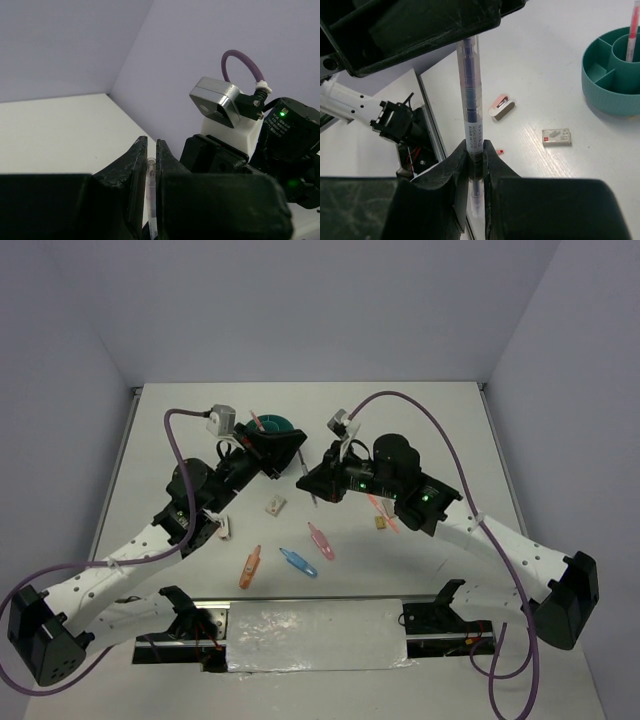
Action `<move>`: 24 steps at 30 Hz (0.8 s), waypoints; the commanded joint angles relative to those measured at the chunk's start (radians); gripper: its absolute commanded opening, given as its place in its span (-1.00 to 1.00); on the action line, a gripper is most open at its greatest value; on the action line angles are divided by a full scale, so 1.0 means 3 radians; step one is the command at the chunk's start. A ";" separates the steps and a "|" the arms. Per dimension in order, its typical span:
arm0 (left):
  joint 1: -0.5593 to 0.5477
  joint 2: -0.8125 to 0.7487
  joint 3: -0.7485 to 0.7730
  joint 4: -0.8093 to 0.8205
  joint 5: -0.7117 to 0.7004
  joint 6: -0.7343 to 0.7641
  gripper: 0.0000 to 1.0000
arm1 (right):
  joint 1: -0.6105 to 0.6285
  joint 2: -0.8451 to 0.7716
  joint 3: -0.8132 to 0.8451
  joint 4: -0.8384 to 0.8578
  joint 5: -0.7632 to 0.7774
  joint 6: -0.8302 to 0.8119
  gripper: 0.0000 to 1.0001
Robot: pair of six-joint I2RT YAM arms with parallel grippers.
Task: Sort the stationery into containers
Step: Close the pen cap on the pen.
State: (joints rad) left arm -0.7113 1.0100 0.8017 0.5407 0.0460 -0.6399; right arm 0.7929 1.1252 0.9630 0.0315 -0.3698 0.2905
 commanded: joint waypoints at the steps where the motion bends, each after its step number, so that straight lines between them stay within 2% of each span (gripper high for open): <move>1: -0.0344 0.0116 -0.0371 -0.0596 0.0502 -0.0111 -1.00 | -0.0071 0.0033 0.0691 0.0846 0.0179 -0.0033 -1.00; 6: -0.0421 0.0070 -0.0611 -0.0549 0.0384 -0.0183 -1.00 | -0.0091 0.0074 0.0799 0.0790 0.0149 -0.0094 -1.00; 8: -0.0421 0.0009 -0.0500 -0.0855 0.0231 -0.0112 -1.00 | -0.0076 0.0100 0.0651 0.0780 0.0001 -0.0150 -1.00; 9: -0.0416 -0.0017 -0.0423 -0.0998 0.0043 -0.0015 -0.89 | -0.0031 0.0105 0.0580 0.0754 -0.0025 -0.0221 -1.00; 10: -0.0416 -0.0043 -0.0225 -0.1273 -0.0045 0.0107 -0.51 | 0.0026 0.0090 0.0402 0.0759 -0.0045 -0.0267 -1.00; 14: -0.0391 -0.0073 0.0236 -0.1735 -0.0306 0.0333 0.02 | 0.0082 0.0018 0.0109 0.0703 -0.0122 -0.0462 -1.00; 21: -0.0349 -0.0176 0.0595 -0.1976 -0.0348 0.0318 -0.12 | 0.0118 -0.0069 0.0047 0.0223 -0.0086 -0.0921 -1.00; 24: -0.0334 -0.0191 0.0666 -0.2043 -0.0312 0.0303 -0.08 | 0.0139 -0.0089 0.0022 0.0131 -0.0036 -0.1091 -1.00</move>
State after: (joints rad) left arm -0.8143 0.9710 0.9585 0.0036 -0.0807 -0.5716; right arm 0.8265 1.1400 0.9657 0.0395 -0.4038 0.0635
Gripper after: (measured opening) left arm 0.453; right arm 0.188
